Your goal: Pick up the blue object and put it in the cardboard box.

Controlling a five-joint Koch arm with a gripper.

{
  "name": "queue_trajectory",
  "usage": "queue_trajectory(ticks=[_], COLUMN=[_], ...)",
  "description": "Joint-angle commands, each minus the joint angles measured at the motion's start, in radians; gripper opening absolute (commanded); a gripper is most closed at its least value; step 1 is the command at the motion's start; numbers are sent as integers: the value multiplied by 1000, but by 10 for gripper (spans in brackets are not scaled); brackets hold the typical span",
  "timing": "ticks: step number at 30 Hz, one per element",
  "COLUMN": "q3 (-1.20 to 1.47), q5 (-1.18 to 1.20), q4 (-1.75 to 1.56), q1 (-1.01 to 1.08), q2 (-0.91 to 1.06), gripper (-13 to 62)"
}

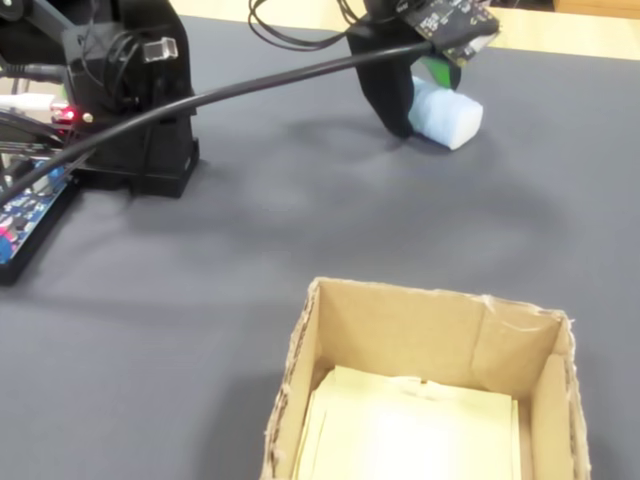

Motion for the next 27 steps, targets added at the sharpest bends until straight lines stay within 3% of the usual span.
queue_trajectory(ticks=[1, 4, 6, 11, 12, 27], q3=[-81, -57, -34, 92, 121, 347], q5=[55, 67, 78, 34, 32, -370], q4=[-75, -101, -137, -428, -480, -686], q1=[0, -2, -2, 9, 12, 258], q2=[-12, -48, -55, 2, 17, 500], gripper=[329, 292, 229, -50, -66, -66])
